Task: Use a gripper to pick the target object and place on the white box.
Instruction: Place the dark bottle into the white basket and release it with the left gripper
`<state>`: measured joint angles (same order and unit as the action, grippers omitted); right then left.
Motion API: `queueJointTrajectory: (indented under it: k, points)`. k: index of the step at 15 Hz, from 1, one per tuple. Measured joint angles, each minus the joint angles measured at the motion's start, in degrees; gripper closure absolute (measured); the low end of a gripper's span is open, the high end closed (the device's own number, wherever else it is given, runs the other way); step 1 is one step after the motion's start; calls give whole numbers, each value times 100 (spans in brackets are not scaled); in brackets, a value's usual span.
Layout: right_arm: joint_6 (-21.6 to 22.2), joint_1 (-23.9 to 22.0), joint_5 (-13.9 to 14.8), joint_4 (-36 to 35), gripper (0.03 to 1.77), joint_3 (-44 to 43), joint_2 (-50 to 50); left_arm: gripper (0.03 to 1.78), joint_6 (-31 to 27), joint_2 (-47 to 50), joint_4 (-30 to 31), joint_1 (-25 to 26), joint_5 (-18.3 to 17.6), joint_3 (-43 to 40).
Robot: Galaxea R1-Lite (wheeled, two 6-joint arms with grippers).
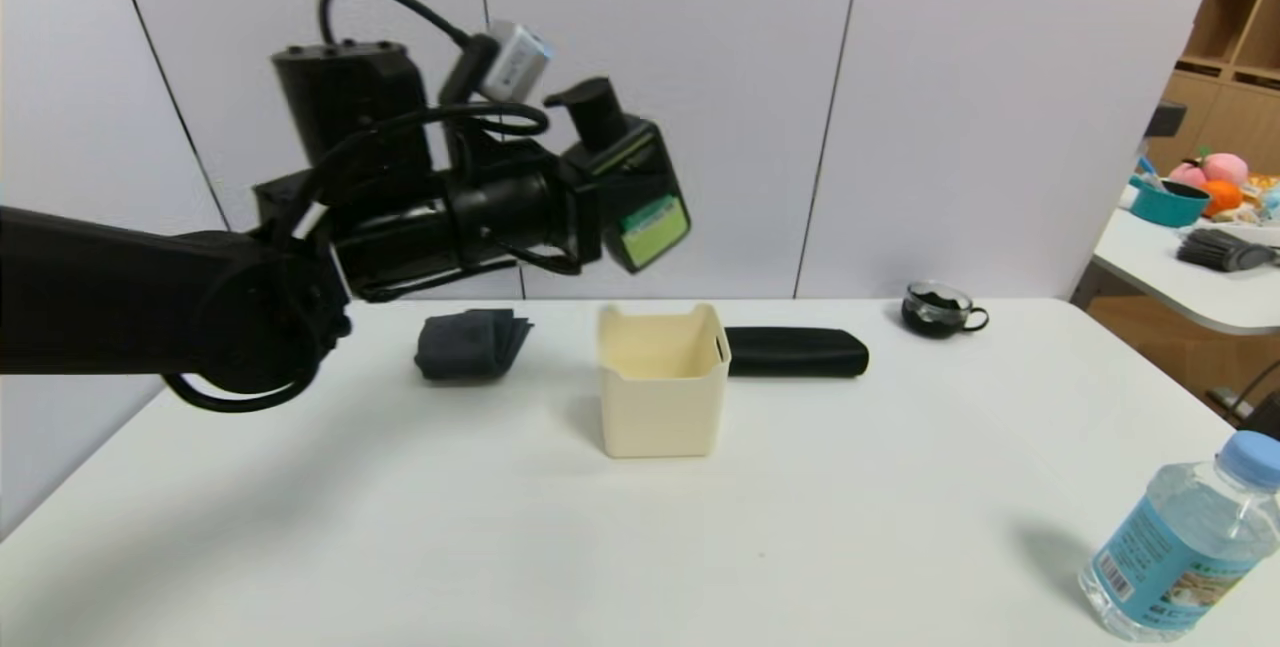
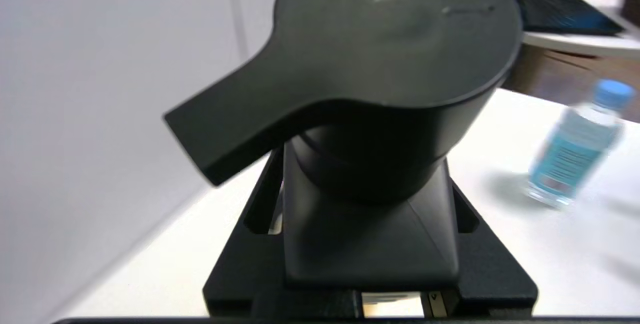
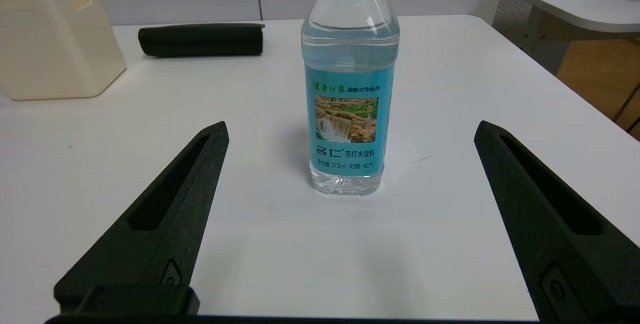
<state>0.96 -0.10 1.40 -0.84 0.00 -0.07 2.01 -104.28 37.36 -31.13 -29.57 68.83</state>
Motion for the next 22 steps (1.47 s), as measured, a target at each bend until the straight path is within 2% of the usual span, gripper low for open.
queueJointTrajectory:
  k: [2, 3, 7, 10, 13, 22]
  points:
    - [0, 0, 0, -1, 10, 0, 0, 118, 168, -283, -396, -194, -124, 123]
    - [0, 0, -2, -1, 10, 0, 0, 118, 160, -385, -416, -218, -11, 143]
    - [0, 0, 0, -1, 10, 0, 0, 118, -226, -667, -368, -260, 894, 269]
    - [0, 0, -2, -1, 10, 0, 0, 118, -256, -831, -424, -263, 1042, 291]
    - [0, 0, 0, -1, 10, 0, 0, 118, -256, -991, -722, -290, 1469, 284]
    - [0, 0, 0, -1, 10, 0, 0, 118, -222, -1364, -837, -334, 1499, 322]
